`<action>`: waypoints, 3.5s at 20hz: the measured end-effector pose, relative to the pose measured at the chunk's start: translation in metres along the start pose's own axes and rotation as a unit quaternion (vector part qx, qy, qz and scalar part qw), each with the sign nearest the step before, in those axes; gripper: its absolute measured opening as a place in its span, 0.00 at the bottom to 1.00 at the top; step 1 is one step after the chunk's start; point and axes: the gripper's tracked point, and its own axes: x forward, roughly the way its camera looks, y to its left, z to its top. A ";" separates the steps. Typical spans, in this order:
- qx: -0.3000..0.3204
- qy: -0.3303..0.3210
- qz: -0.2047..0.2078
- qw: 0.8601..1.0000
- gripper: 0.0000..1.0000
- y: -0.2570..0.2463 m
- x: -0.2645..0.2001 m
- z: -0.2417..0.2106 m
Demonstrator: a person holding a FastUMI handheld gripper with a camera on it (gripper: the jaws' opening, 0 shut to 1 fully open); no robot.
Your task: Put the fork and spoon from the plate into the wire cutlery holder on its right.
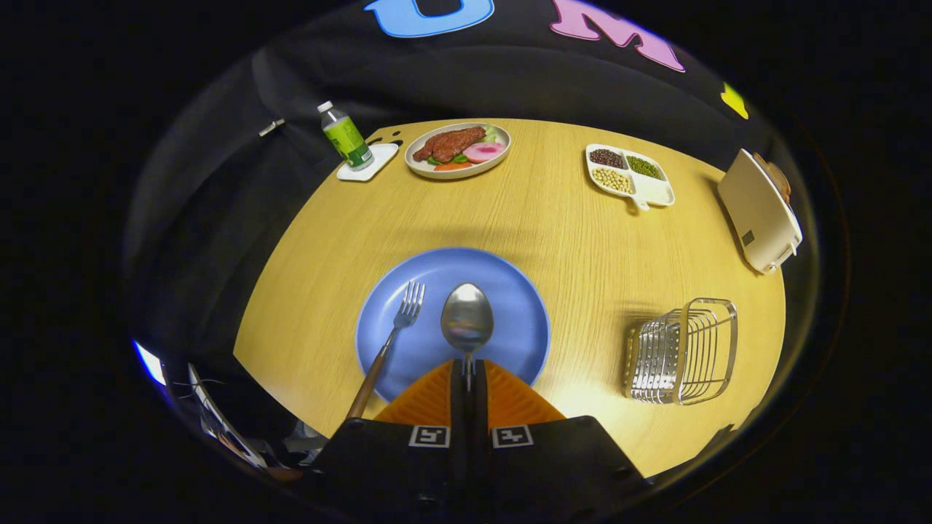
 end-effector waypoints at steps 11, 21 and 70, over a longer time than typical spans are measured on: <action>-0.031 0.042 -0.031 0.998 0.06 -0.133 -0.117 0.025; -0.078 0.215 -0.061 0.971 0.06 -0.194 -0.088 -0.014; 0.067 0.101 0.053 0.991 0.57 0.079 0.063 -0.018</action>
